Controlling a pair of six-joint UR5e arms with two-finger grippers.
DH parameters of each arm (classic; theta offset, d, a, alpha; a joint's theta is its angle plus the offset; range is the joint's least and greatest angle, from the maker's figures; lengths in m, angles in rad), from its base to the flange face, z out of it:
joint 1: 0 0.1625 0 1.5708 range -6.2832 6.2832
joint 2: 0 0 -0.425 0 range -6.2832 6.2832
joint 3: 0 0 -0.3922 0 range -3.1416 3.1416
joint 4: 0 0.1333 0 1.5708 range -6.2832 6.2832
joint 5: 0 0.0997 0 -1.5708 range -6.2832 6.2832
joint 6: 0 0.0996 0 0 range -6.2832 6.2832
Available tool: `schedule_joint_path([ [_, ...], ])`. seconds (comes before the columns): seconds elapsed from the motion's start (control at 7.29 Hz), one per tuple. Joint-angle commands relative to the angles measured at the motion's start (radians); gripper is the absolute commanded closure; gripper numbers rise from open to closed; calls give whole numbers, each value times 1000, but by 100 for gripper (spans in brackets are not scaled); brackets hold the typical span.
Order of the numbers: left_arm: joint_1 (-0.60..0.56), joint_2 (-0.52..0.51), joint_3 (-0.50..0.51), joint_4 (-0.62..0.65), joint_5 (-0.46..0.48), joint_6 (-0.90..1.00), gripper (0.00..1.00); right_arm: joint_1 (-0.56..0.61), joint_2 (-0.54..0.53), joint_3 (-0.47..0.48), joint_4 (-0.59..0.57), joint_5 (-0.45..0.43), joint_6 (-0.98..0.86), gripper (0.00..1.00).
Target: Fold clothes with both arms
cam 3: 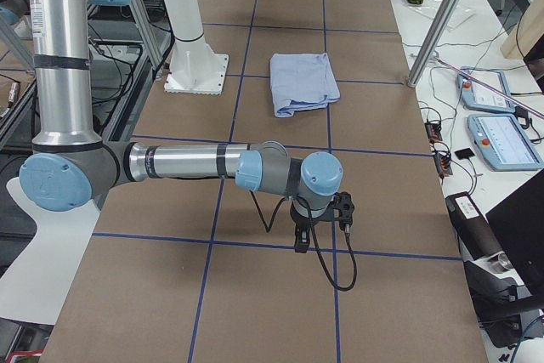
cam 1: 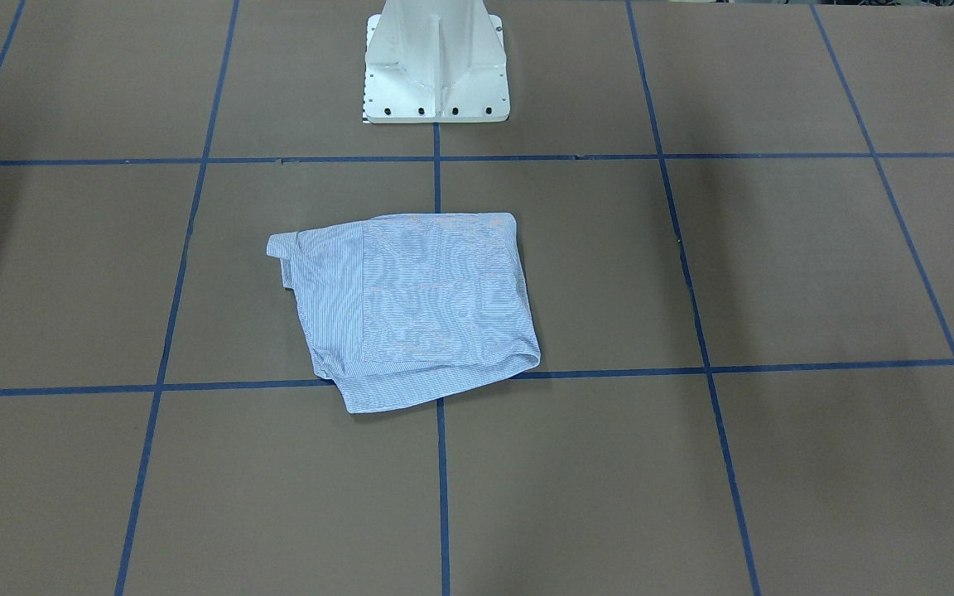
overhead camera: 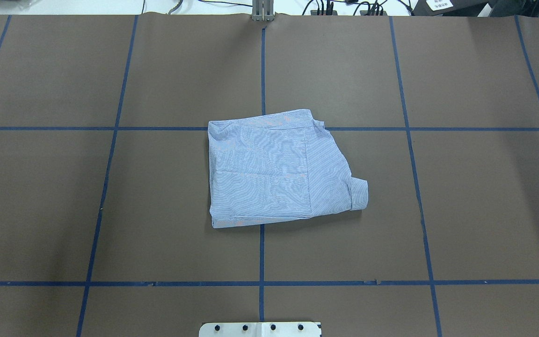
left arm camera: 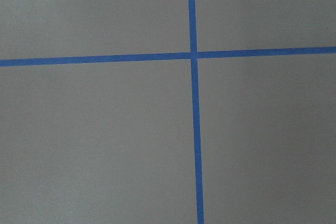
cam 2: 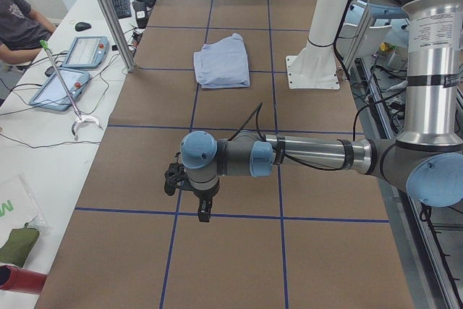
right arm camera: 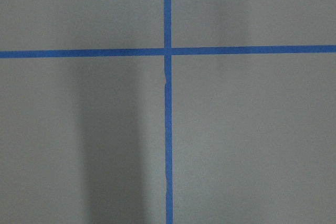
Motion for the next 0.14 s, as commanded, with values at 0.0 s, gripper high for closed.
schedule_joint_path([
  [0.0,0,-2,1,0,-1,1,1,0,1,0,0,0,-1,0],
])
